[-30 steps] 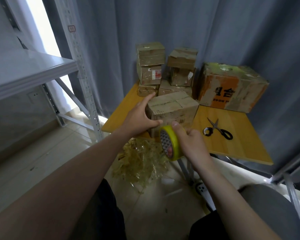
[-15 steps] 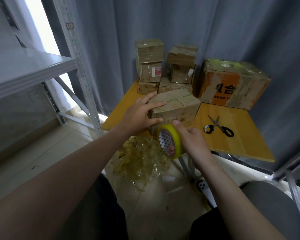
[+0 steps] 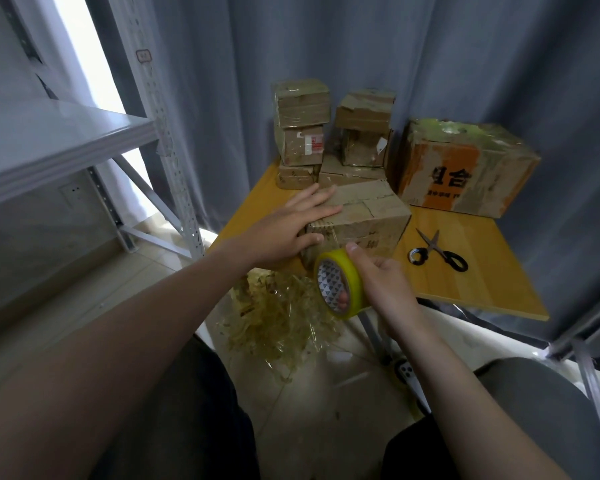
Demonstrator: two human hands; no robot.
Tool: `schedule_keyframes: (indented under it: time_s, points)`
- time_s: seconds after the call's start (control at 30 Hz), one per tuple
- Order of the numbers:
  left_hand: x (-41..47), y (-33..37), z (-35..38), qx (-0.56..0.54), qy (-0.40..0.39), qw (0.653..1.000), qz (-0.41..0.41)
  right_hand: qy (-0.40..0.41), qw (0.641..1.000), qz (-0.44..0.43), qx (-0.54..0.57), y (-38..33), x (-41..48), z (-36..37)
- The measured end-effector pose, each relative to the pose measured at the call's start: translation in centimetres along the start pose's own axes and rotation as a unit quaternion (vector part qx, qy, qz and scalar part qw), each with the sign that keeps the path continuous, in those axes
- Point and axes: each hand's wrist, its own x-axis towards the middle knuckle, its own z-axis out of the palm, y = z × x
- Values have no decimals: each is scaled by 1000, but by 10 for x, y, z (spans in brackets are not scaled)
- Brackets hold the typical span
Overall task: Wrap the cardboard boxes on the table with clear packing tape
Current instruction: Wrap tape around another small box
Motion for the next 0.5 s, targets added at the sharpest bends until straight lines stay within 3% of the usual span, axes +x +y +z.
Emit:
schedule_keyframes:
  time_s: [0.3,0.5]
  points:
    - [-1,3,-1,-53,3,999,14,5,1000,6,0,1,-10,3]
    - [0,7,7,-214,123,968,-39,23,990,-77,112,-23,-30,-8]
